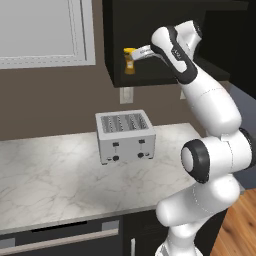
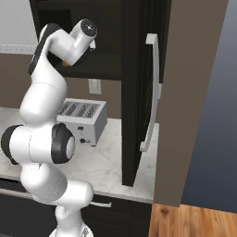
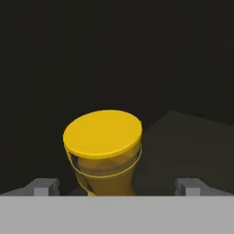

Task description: Collect the turmeric, ketchup, and shaker from the cabinet and place them next to the stove.

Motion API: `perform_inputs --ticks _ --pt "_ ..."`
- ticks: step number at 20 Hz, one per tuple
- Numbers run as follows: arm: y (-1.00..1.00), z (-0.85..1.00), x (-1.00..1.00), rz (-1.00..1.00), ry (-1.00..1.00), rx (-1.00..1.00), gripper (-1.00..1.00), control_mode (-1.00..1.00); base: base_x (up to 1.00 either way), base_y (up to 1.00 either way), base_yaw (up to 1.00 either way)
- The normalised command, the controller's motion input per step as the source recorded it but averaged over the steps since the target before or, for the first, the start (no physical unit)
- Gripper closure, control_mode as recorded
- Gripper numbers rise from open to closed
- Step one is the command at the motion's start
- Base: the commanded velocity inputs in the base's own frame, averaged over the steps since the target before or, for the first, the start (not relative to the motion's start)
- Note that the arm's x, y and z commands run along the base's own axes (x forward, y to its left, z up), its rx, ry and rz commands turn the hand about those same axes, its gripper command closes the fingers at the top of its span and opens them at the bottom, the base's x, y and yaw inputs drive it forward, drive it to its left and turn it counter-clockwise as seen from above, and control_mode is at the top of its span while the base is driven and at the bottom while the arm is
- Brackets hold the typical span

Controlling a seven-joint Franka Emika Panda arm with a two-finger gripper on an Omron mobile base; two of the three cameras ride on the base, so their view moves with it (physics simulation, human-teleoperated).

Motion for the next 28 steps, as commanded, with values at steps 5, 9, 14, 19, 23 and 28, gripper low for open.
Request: perform_inputs --ticks 5,9,14,19,23,28 --pt "0.07 -0.02 0.01 0.00 0.00 -0.01 -1.00 -1.00 0.00 0.00 0.00" --pt "0.12 -0.01 0.07 0.01 -0.01 -0.01 -1.00 -1.00 0.00 0.00 0.00" --pt "0.01 -0.02 0.14 0.06 -0.04 0.00 -1.00 -1.00 0.00 0.00 0.00" --pt "0.02 -0.04 0.12 0.06 -0.04 0.00 -1.00 -1.00 0.00 0.00 0.00" --pt "0.12 -0.12 0.07 0.07 -0.04 -0.01 1.00 -1.00 0.00 0.00 0.00" --pt "0.20 -0.13 0.00 0.09 -0.03 -0.02 1.00 -1.00 0.00 0.00 0.00"
